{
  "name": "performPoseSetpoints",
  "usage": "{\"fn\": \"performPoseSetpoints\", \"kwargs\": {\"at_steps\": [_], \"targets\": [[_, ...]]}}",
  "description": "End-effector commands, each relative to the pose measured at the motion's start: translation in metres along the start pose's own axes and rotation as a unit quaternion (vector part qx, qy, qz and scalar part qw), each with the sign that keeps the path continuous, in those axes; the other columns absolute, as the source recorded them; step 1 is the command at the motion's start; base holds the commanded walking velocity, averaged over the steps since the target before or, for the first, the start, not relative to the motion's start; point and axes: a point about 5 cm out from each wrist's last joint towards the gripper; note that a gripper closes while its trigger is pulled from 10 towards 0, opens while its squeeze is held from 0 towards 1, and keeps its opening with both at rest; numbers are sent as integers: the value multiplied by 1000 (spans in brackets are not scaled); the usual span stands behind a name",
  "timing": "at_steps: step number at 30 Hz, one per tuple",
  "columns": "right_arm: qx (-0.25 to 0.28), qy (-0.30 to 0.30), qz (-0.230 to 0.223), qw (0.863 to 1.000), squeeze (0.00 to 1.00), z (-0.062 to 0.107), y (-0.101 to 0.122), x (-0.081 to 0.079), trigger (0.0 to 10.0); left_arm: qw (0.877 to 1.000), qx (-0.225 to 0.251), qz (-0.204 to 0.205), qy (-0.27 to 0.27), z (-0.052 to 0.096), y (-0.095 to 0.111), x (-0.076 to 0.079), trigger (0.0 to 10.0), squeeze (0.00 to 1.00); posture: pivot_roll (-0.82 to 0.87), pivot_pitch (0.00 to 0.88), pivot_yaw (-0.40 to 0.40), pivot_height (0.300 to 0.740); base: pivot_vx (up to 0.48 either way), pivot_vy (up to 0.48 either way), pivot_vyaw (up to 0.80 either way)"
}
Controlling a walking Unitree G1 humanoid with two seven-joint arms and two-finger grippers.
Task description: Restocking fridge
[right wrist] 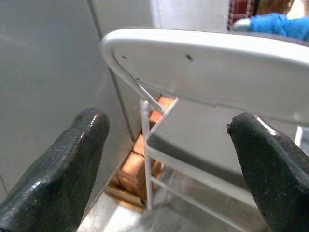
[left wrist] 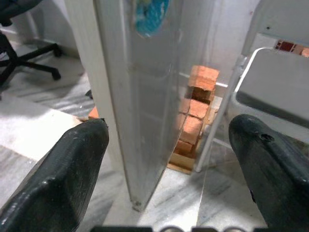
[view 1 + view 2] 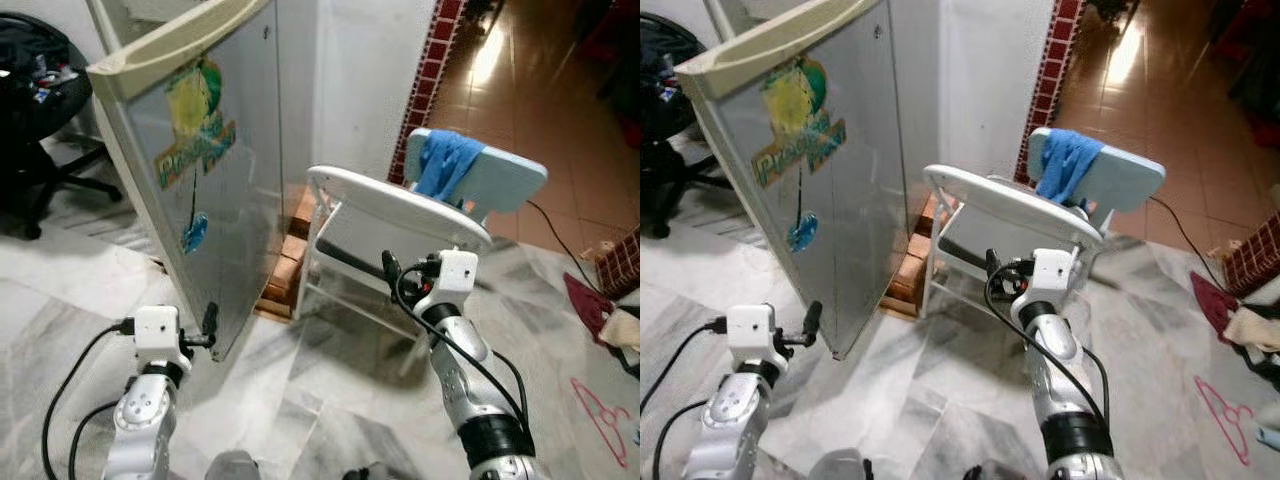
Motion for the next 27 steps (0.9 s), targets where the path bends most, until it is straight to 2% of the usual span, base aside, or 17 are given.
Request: {"fn": "performPoseSetpoints", "kwargs": {"at_steps": [1,10,21,27], "targets": [[8,4,0,1000,0,-4,4,-6,10000,1000,-1,-2,1,-1,1,-4,10000,0,52,0,-38,740,0,480,-500],[20,6,8,1000,0,-15,13,-4,10000,1000,5,5,15,-6,6,-10,10000,0,46,0,-37,740,0,480,-646],[17,1,8,1000,0,-12,7,-4,10000,1000,5,0,13,-7,6,-11,10000,0,50,0,-38,740,0,480,-766],[17,1,8,1000,0,-10,5,-4,10000,1000,6,-4,11,-8,7,-11,10000,0,44,0,-35,740,0,480,-179]]}}
Point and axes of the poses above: a point about 5 cm out from each wrist's last joint towards the gripper, its own z axis pointing back from the gripper into the wrist, its own y axis along the axis of the wrist's last joint, x = y × z, and after that the axes turned 3 degrees about z, right-handed
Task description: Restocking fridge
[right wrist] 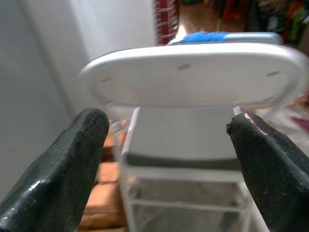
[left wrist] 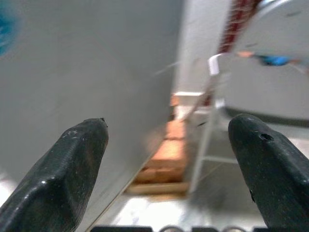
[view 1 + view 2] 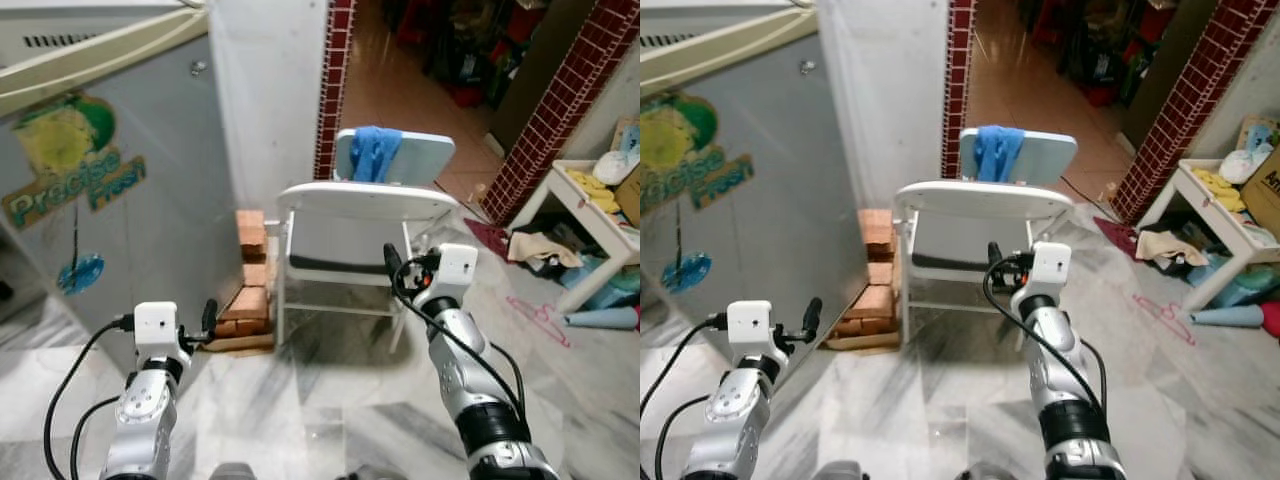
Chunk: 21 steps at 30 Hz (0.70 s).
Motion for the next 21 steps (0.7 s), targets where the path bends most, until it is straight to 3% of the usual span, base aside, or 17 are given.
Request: {"fn": "performPoseSetpoints", "kwargs": {"at_steps": [1,21], "targets": [[10,10,6,1000,0,-3,6,-4,10000,1000,-2,-4,0,-1,1,-1,10000,0,44,0,-34,740,0,480,0],[-1,7,20,1000,0,-1,2,-1,10000,1000,9,-13,-8,-4,7,-1,10000,0,46,0,-30,740,0,472,-49]]}}
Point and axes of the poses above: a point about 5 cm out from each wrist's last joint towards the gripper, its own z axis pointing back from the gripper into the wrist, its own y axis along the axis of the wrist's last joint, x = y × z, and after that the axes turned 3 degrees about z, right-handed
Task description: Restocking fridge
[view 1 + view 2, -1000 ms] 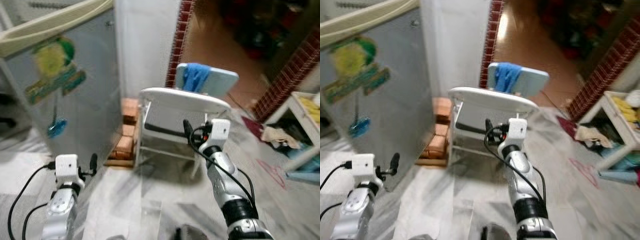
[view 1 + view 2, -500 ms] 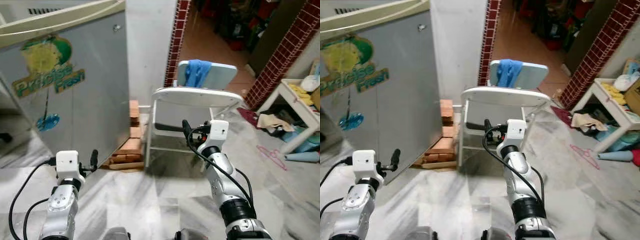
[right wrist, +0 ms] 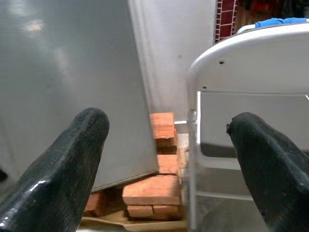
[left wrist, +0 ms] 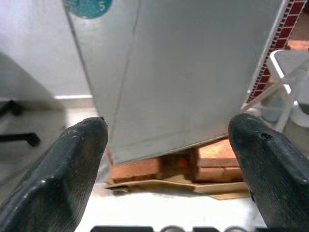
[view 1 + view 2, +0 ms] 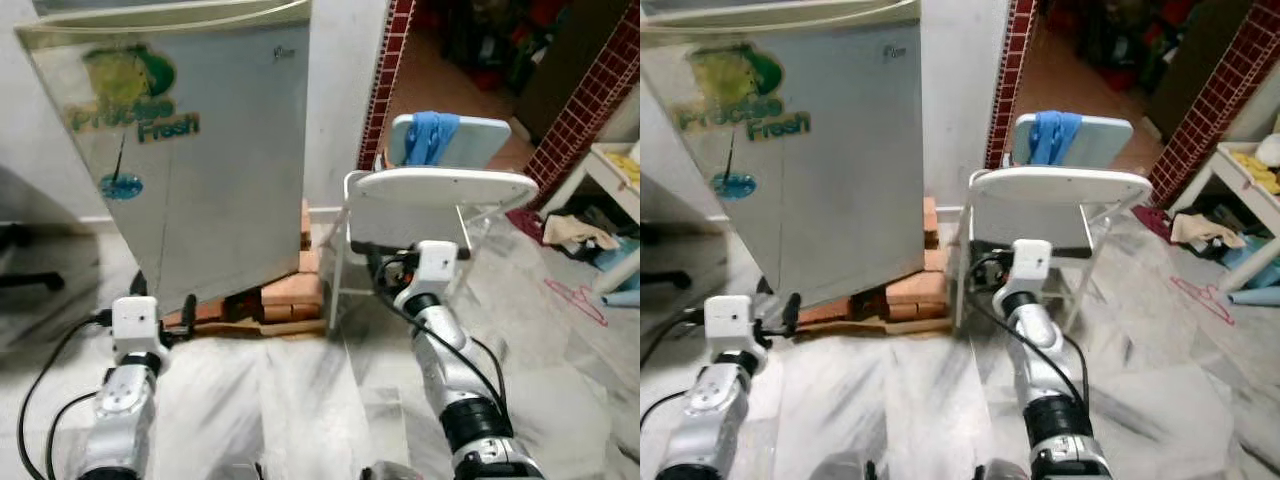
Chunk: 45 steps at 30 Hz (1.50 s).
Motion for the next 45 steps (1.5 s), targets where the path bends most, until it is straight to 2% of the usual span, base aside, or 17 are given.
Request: {"fn": "performPoseSetpoints", "kwargs": {"at_steps": [1,8,12,13,18,34,40,45], "targets": [[-4,-22,6,1000,0,5,-1,16,10000,1000,0,4,-22,-2,0,13,10000,0,45,0,-30,740,0,469,-581],[-4,-22,9,1000,0,5,-1,18,10000,1000,3,4,-28,-2,0,17,10000,0,43,0,-32,740,0,470,-515],[-6,-25,7,1000,0,5,-1,19,10000,999,13,-2,-43,-1,1,20,10000,0,42,0,-32,740,0,0,-617],[-7,-27,8,1000,0,5,-1,19,10000,998,12,4,-67,0,1,24,10000,0,42,0,-32,740,0,0,-800],[-3,-26,10,1000,0,5,0,18,10000,995,21,6,-93,1,4,27,10000,0,39,0,-29,740,203,0,-800],[7,-18,20,1000,0,-1,7,15,10000,996,21,3,-91,1,3,25,10000,0,34,0,-29,740,348,0,-800],[7,-21,21,1000,0,-1,7,17,10000,996,19,7,-86,1,3,24,10000,0,30,0,-30,740,0,0,-800],[2,-20,22,1000,0,2,4,17,10000,996,14,10,-90,3,0,26,10000,0,27,0,-34,740,0,-400,-800]]}}
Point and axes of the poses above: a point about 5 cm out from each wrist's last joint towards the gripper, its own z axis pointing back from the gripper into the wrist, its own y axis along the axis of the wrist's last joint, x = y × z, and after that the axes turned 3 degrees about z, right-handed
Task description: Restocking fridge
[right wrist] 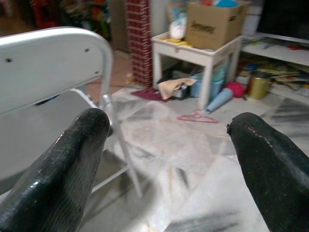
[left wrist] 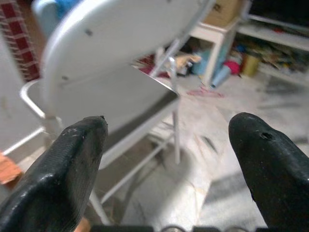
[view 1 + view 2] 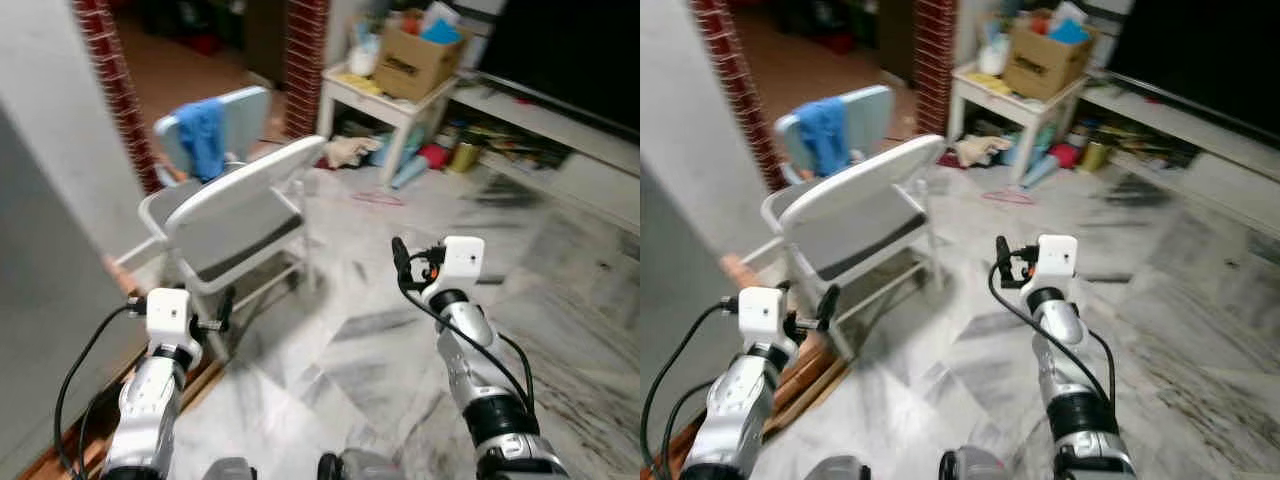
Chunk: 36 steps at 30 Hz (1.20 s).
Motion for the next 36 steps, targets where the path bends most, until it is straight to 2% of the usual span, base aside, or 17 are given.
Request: {"fn": "performPoseSetpoints", "kwargs": {"at_steps": [1,11,16,20,24,31,36], "targets": [[-3,8,0,1000,0,1,-2,-5,10000,1000,-8,1,2,1,-3,-2,10000,0,27,0,-34,740,0,-480,-800],[-5,7,3,1000,0,3,-2,-1,10000,1000,-10,7,-3,2,-5,2,10000,0,16,0,-42,740,0,-480,-781],[-8,6,5,1000,0,4,-3,1,10000,1000,-10,9,-3,1,-6,2,10000,0,12,0,-43,740,0,-480,0],[-9,4,4,1000,0,5,-3,1,10000,1000,-10,7,-1,0,-6,2,10000,0,11,0,-44,740,0,-464,-730],[-10,2,3,1000,0,6,-4,2,10000,1000,-11,9,11,0,-6,0,10000,0,10,0,-43,740,0,0,-702],[-13,-3,3,1000,0,9,-6,4,10000,1000,-13,2,23,1,-5,-7,10000,0,10,0,-37,740,0,0,0],[-35,-30,5,999,0,27,-19,21,10000,999,-14,0,46,3,-3,-17,10000,0,7,0,-34,740,0,0,0]]}}
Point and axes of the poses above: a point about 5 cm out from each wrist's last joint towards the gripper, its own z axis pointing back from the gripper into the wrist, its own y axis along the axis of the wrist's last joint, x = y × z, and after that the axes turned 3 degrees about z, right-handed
